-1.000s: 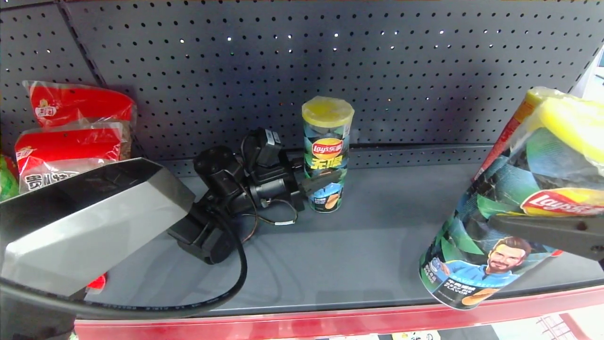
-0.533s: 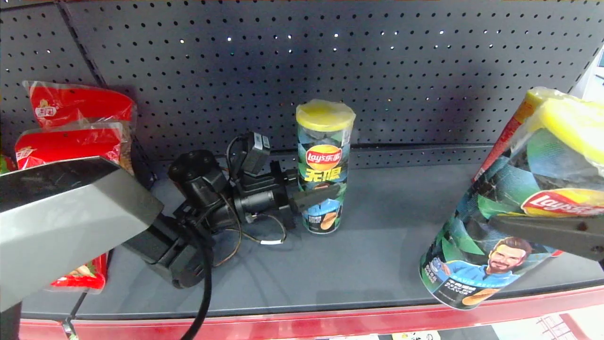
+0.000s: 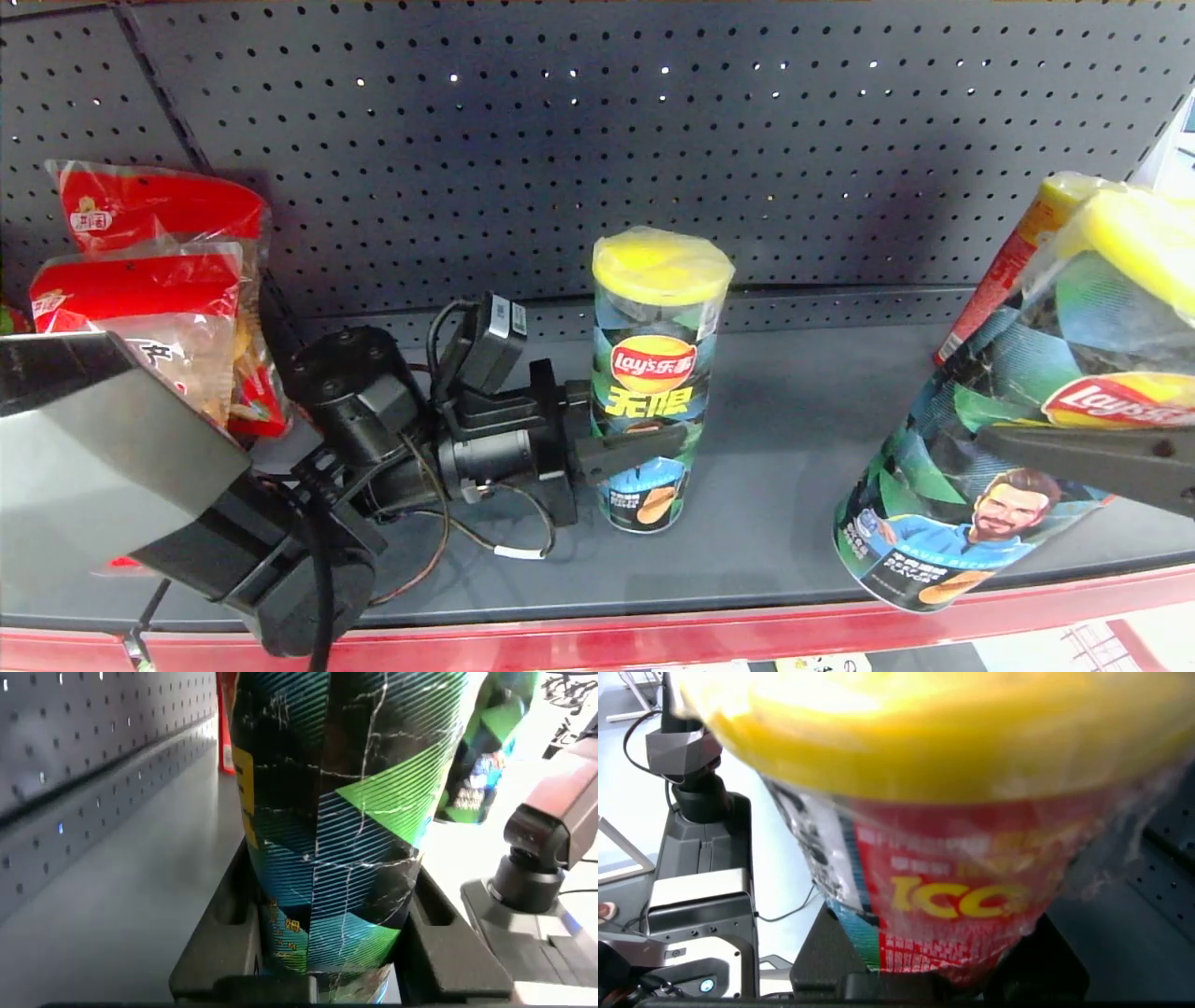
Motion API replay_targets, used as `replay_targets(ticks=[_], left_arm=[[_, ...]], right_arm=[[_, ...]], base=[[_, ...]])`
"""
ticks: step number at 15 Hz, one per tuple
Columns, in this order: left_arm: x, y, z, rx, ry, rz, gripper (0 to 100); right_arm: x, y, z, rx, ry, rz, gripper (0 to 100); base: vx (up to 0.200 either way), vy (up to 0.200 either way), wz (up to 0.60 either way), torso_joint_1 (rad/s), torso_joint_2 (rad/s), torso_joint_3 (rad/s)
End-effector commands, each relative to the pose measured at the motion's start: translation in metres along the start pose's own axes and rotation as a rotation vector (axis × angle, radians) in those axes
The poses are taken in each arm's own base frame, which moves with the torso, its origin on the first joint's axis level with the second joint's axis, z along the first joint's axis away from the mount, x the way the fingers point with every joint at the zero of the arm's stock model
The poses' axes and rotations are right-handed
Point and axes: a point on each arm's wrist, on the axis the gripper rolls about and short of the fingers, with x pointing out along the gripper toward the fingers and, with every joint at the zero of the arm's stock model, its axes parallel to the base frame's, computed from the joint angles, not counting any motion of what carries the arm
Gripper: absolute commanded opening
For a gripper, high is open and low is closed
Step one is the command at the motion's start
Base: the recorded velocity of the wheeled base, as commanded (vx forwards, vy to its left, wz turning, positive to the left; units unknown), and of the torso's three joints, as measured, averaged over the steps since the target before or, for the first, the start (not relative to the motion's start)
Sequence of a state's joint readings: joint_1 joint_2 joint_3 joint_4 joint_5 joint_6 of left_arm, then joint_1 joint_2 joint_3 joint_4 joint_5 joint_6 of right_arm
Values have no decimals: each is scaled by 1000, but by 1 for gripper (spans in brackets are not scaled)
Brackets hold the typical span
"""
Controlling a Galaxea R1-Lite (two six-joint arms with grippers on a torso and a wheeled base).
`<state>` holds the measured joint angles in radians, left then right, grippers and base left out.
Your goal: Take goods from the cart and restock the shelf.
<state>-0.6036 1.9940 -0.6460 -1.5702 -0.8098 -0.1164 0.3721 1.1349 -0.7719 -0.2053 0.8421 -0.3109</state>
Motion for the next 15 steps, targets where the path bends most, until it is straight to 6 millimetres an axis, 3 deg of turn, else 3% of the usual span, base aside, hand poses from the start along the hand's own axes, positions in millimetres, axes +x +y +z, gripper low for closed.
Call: replay_targets(ticks=[1, 9, 15], left_arm=[[-6, -12, -3, -29, 25, -5, 0], [-4, -24, -14, -70, 57, -15, 0], [0, -17, -22, -89, 63, 34, 0]], right_arm=[[0, 0, 0, -3, -2, 2, 0], [1, 0, 0, 0, 0, 7, 0], [0, 1, 0, 0, 0, 7, 0]], base=[[0, 0, 0, 0, 0, 0], [0, 0, 0, 0, 0, 0], [0, 0, 0, 0, 0, 0]])
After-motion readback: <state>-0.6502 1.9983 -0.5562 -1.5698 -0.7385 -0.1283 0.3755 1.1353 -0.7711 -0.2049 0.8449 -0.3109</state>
